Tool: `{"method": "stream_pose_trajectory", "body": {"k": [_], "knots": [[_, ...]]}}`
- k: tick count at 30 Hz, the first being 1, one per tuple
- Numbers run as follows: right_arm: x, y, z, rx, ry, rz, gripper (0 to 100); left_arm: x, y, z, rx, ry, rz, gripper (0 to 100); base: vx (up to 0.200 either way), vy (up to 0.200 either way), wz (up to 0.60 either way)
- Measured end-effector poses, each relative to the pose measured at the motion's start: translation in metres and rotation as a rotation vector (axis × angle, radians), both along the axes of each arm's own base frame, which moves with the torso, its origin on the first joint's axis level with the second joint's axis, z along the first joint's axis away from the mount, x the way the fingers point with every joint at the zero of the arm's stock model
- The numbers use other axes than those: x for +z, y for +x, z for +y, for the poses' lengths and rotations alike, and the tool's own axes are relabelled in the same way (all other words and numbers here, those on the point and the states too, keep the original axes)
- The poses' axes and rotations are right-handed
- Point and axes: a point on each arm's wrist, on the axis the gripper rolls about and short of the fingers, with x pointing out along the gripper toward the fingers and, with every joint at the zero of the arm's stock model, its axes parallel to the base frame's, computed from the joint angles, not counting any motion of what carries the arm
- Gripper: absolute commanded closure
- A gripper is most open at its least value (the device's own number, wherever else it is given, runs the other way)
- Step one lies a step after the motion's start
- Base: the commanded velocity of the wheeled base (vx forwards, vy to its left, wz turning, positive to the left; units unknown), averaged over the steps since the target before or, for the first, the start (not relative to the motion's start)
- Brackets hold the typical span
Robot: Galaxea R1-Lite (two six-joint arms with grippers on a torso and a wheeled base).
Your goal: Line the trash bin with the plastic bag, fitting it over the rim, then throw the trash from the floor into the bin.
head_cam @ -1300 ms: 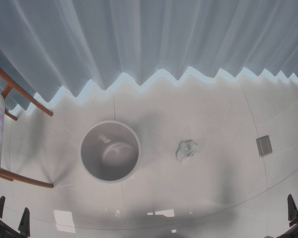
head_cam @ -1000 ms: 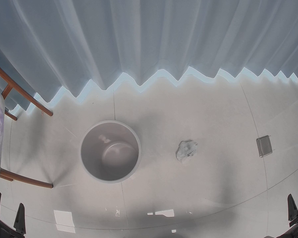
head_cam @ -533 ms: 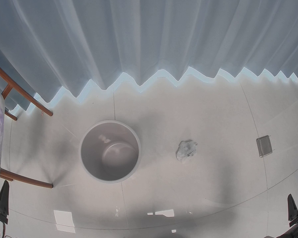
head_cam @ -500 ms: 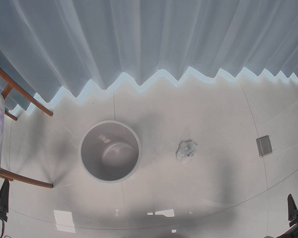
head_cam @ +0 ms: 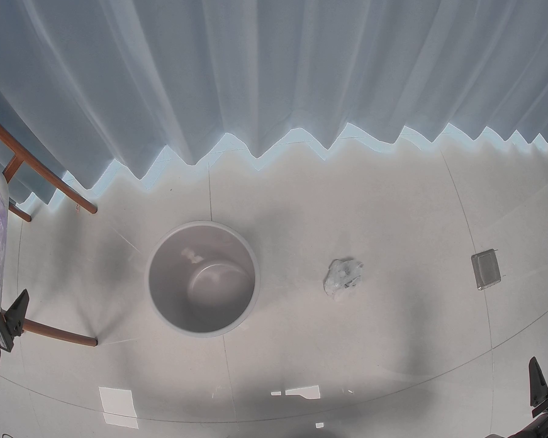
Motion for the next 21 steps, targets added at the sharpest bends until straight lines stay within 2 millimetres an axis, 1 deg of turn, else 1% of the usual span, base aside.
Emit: {"method": "stream_pose_trajectory", "body": {"k": [3, 8, 14, 21], "knots": [[0.0, 0.0, 0.0, 0.0, 0.0, 0.0, 0, 0.004, 0.012, 0.006, -0.011, 0.013, 0.043, 0, 0.0, 0.0, 0.0], [0.0, 0.0, 0.0, 0.0, 0.0, 0.0, 0, 0.01, 0.03, 0.018, -0.118, 0.023, 0.082, 0, 0.0, 0.0, 0.0], [0.0, 0.0, 0.0, 0.001, 0.0, 0.0, 0, 0.021, 0.05, 0.043, -0.189, 0.072, 0.107, 0, 0.0, 0.0, 0.0], [0.0, 0.0, 0.0, 0.003, 0.0, 0.0, 0, 0.03, 0.069, 0.068, -0.192, 0.116, 0.129, 0, 0.0, 0.0, 0.0]]}}
